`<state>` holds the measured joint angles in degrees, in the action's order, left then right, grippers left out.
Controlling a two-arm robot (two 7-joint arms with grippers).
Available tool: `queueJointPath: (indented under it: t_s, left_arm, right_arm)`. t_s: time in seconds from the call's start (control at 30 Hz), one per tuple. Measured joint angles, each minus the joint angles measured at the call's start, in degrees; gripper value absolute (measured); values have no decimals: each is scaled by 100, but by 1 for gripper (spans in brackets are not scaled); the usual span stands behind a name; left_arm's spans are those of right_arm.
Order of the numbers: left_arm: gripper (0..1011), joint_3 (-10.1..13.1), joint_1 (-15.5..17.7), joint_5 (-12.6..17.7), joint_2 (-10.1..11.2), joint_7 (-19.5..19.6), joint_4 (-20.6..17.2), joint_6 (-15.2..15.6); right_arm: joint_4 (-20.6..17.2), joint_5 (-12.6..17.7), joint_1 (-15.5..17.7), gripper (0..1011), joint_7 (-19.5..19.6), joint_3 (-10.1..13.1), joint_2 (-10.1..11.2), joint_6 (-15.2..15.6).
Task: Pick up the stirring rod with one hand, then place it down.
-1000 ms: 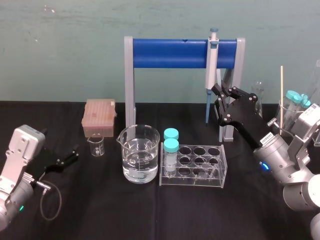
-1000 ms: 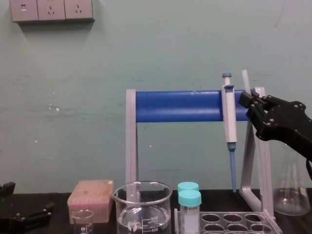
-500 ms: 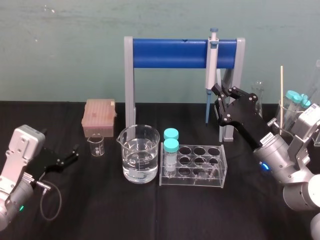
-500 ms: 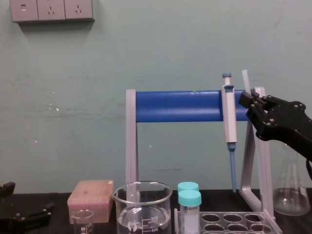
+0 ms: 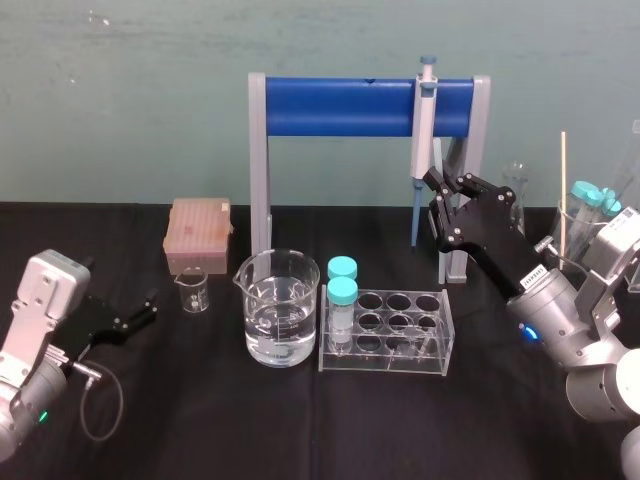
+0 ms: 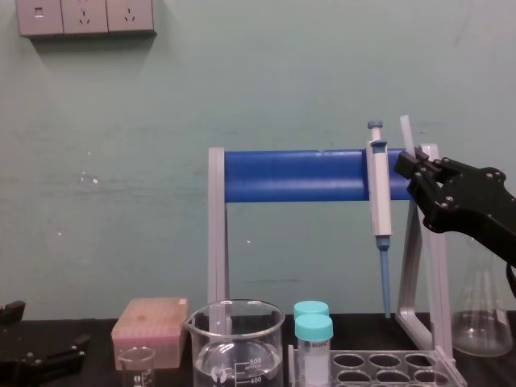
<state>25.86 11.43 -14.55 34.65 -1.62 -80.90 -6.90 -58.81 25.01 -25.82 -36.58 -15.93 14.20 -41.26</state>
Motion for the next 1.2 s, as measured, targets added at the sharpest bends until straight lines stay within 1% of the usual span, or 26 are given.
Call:
queueJointPath:
  t_s: [1.2]
  left_arm:
    - [1000, 0, 0, 0, 0, 0, 0, 0]
  right_arm:
    - [0, 0, 0, 69, 0, 0, 0, 0]
